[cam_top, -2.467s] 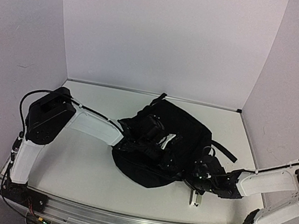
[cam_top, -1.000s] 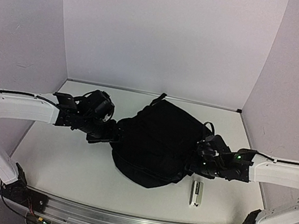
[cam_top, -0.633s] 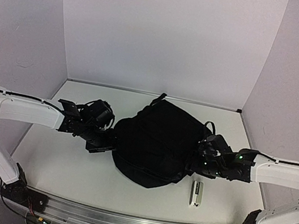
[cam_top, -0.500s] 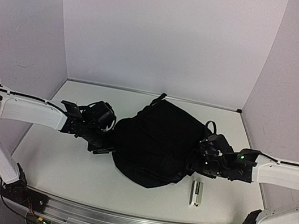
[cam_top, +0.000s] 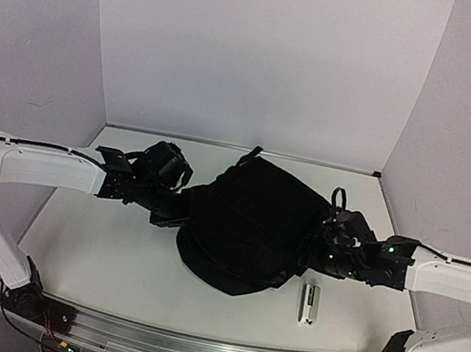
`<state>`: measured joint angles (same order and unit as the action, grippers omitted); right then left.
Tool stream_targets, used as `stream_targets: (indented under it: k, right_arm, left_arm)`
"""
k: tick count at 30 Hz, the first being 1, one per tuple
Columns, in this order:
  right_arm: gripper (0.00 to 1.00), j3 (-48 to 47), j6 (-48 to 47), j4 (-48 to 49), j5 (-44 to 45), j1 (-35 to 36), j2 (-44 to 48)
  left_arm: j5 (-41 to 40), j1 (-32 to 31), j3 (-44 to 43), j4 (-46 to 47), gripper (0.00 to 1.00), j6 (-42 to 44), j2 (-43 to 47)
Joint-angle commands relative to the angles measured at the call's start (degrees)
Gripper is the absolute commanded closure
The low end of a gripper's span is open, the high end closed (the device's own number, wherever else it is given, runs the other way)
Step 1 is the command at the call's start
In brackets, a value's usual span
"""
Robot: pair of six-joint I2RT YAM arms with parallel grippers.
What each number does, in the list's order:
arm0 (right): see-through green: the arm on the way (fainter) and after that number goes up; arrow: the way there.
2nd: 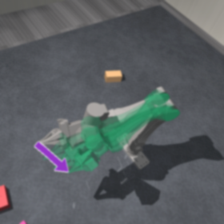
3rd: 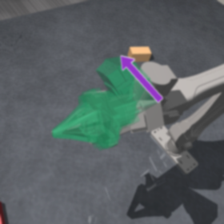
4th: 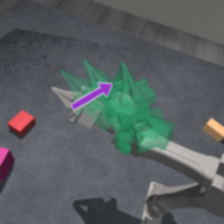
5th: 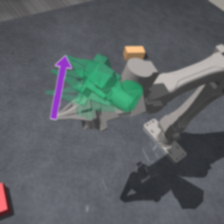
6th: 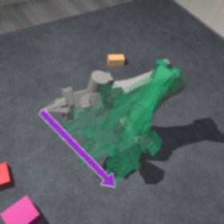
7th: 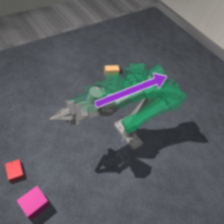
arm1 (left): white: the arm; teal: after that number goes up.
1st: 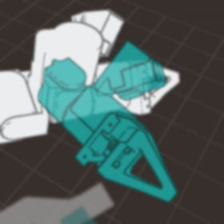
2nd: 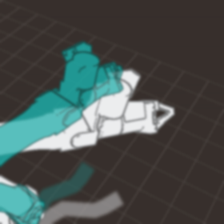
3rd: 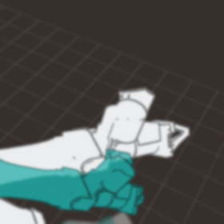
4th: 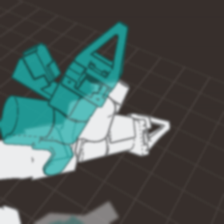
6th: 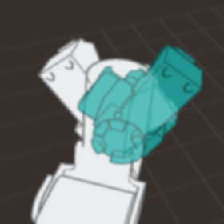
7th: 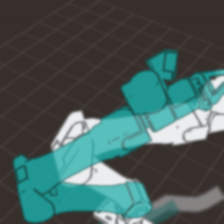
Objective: Pack the student bag
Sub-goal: Adjust the student bag at the center of the board.
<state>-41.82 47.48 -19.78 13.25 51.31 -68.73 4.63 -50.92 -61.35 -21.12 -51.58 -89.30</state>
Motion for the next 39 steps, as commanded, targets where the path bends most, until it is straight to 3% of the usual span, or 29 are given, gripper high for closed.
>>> stream_targets:
  k: [1, 11, 29, 39]
  right_arm:
    - [0.31, -0.8, -4.3, -0.6, 0.1, 0.3, 1.8]
    - [0.31, -1.1, -3.7, -1.4, 0.4, 0.2, 2.3]
    - [0.35, 3.9, 5.6, -3.1, 0.8, 0.3, 6.6]
    - [0.35, -0.7, 6.7, -4.7, 4.5, 0.4, -0.8]
  left_arm:
    - [3.1, 0.8, -3.9, 4.5, 0.97, 2.7, 4.2]
    - [8.2, 2.7, -10.8, 19.4, 1.00, 6.7, 7.5]
    - [9.8, 3.4, -15.1, 22.9, 1.00, 7.2, 5.6]
    - [12.3, 3.5, -16.0, 23.8, 1.00, 6.1, 4.5]
